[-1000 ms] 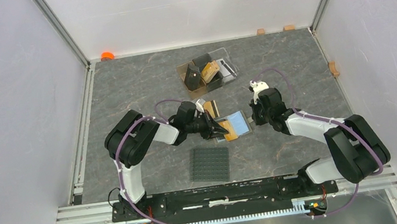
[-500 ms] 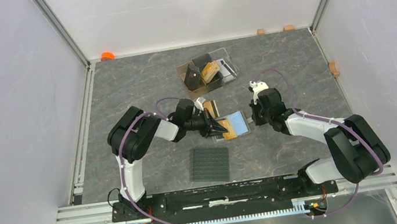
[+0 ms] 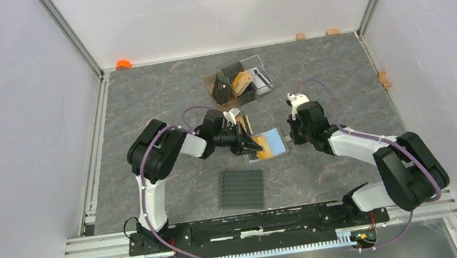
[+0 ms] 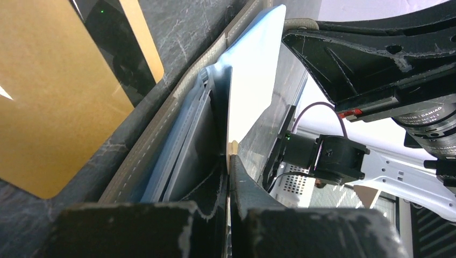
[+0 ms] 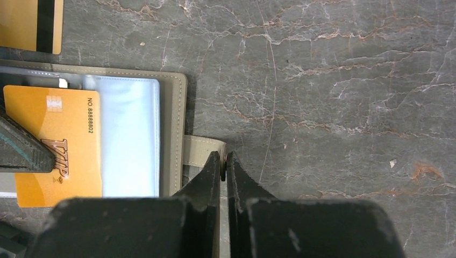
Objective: Put the credit cards into the card holder
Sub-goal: Insert the credit card into the card holder.
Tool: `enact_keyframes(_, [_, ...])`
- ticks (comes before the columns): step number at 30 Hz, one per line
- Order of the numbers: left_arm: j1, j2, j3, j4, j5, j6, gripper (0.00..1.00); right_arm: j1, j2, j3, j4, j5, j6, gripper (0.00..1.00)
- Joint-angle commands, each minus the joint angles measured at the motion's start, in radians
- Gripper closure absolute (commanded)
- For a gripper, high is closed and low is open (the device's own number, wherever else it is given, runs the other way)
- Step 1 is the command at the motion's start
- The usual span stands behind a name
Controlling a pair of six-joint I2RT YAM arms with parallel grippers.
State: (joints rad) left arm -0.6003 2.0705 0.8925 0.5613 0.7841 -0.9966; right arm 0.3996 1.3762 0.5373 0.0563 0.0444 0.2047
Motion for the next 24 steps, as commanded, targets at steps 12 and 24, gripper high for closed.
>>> enact_keyframes(12, [0.054, 0.038, 0.038, -0.153, -0.026, 0.193, 0.98, 0.005, 0.013, 0.047, -0.010, 0.003, 0.004, 1.00])
enact_keyframes(24, [0.037, 0.055, 0.029, -0.149, 0.005, 0.170, 0.98, 0.010, 0.026, 0.052, -0.009, -0.001, 0.006, 1.00])
